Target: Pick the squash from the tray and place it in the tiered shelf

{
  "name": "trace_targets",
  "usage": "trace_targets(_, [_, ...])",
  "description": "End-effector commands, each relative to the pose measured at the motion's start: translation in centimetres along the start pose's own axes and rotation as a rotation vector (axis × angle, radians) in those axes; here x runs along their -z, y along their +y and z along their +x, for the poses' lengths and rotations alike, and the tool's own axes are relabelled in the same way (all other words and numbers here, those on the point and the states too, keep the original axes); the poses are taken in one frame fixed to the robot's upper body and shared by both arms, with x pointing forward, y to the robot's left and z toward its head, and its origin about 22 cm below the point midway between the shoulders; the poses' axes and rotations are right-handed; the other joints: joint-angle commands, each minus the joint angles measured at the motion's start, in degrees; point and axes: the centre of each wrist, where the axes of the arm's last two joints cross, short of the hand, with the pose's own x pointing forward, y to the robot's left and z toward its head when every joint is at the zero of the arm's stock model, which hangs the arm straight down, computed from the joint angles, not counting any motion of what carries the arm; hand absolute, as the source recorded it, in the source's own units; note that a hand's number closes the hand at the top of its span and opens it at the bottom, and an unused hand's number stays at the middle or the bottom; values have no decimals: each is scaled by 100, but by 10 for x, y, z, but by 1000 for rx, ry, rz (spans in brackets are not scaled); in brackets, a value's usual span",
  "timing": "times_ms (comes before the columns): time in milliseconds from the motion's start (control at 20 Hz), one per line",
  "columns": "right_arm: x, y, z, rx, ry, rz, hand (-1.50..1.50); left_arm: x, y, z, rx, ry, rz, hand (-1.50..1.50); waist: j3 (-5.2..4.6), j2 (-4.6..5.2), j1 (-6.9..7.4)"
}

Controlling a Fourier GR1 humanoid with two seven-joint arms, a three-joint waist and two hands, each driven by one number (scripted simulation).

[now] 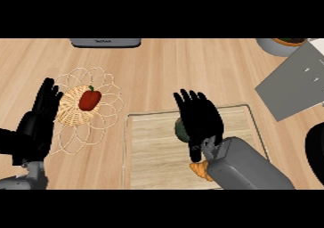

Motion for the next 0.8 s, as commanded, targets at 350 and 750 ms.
trace_targets(350, [33,16,-7,18,-39,-27,-150,14,5,6,-19,17,6,0,0,9,9])
trace_targets(750, [47,44,-10,33,-9,38,-150,-10,2,13,19,15,-6,0,1,3,36])
